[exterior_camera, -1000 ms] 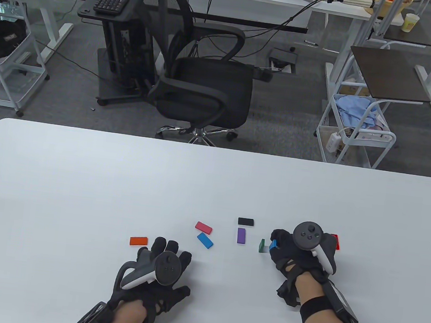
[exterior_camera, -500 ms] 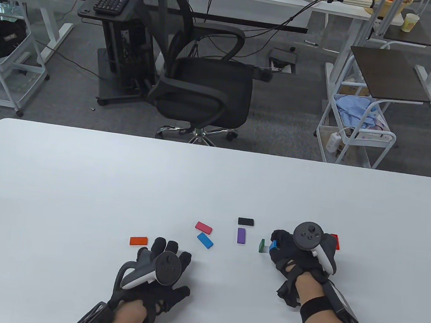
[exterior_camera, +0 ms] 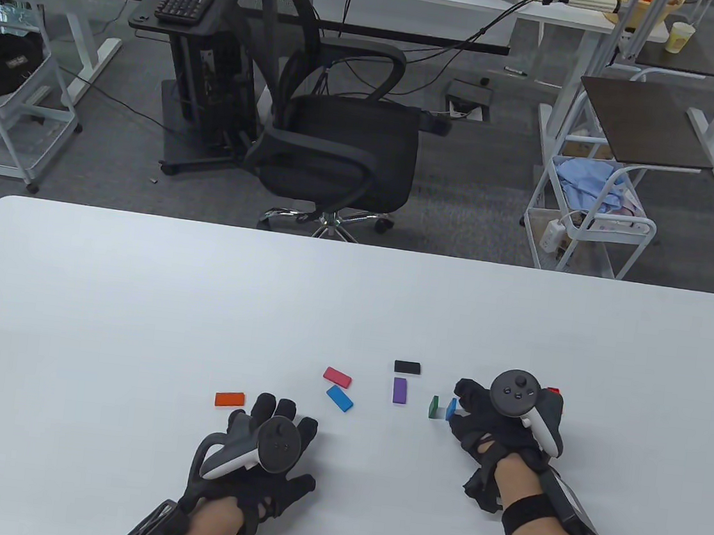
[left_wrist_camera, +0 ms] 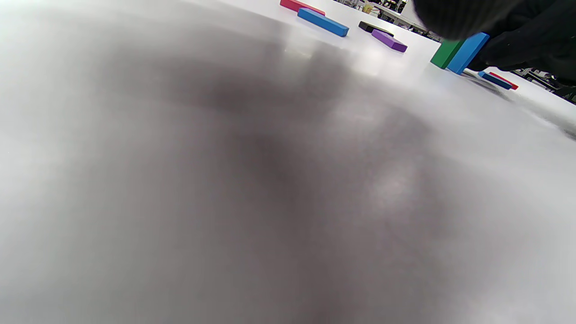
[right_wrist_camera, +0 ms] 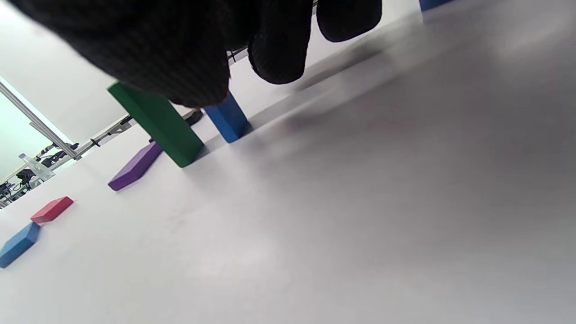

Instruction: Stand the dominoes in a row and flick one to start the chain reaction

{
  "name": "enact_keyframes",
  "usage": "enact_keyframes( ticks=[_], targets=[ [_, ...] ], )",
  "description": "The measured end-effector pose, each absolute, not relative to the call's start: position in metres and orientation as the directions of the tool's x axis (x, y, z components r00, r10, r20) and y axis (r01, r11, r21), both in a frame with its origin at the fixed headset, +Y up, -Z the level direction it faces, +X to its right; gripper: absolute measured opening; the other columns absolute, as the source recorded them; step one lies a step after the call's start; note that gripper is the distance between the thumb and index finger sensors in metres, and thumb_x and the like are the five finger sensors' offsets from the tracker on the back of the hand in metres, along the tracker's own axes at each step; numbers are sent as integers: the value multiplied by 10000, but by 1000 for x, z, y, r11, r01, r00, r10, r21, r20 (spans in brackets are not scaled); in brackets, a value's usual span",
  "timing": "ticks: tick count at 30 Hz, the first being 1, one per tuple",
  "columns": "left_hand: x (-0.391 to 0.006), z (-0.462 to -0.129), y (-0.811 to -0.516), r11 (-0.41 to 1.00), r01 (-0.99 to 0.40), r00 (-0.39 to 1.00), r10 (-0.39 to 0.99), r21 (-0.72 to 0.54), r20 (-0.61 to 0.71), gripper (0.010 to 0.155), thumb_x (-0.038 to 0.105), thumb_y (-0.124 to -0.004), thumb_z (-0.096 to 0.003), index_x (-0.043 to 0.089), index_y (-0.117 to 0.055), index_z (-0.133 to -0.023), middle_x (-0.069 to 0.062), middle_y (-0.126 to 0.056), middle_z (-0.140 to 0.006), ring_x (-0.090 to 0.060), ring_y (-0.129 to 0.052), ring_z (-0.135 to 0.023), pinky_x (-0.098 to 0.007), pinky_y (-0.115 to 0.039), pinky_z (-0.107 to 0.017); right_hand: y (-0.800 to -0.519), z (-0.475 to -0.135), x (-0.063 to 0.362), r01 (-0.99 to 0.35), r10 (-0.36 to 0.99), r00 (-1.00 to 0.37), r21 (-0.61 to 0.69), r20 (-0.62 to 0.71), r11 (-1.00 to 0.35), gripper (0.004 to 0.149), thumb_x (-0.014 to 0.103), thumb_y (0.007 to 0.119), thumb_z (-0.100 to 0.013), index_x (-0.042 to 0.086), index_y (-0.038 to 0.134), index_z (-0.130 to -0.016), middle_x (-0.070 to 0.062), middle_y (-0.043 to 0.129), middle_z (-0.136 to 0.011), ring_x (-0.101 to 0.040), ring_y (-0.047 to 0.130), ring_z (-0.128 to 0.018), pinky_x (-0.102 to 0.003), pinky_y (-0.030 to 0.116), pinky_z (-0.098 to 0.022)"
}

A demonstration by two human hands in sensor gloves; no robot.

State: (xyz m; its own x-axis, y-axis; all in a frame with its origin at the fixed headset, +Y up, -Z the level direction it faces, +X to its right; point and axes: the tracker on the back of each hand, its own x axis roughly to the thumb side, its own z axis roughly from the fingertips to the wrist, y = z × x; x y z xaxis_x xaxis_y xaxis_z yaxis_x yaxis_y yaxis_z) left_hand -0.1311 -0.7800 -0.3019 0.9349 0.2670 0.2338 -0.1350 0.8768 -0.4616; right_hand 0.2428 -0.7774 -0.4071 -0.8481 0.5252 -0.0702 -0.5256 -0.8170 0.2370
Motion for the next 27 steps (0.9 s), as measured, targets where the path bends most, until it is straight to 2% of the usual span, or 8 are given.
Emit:
enact_keyframes(
  ticks=[9,15,21,27],
  targets=[
    [-131,-302,-780,879,-136,935,266,-457,234,814,636,-601,-450,363,-130,-1055,-35,120,-1108,-334,198,-986,-672,22,-666,-733,-407,279,-504,499,-863,149,-76,-851,645,348,857,-483,248,463,-985,-90,601,-1038,-444,398,-998,-660,171,-731],
    [-131,-302,-780,879,-135,936,265,-457,232,814,635,-601,-450,361,-133,-1057,-36,119,-1109,-334,198,-986,-672,22,-666,-715,-411,304,-480,467,-874,98,-130,-872,646,342,861,-483,238,470,-987,-99,606,-1041,-446,400,-1000,-660,172,-732],
    [-132,-302,-780,879,-132,937,261,-459,230,813,635,-601,-451,361,-133,-1057,-36,118,-1109,-333,197,-986,-672,23,-666,-725,-415,318,-439,417,-889,99,-189,-893,648,332,876,-475,229,487,-983,-104,628,-1037,-447,411,-999,-660,178,-733],
    [-132,-302,-780,877,-135,937,264,-461,228,811,637,-594,-449,362,-135,-1058,-36,117,-1109,-334,197,-986,-672,23,-666,-751,-421,320,-381,339,-912,170,-233,-909,689,339,898,-463,187,477,-988,-134,627,-1049,-458,393,-1013,-662,172,-732]
  ],
)
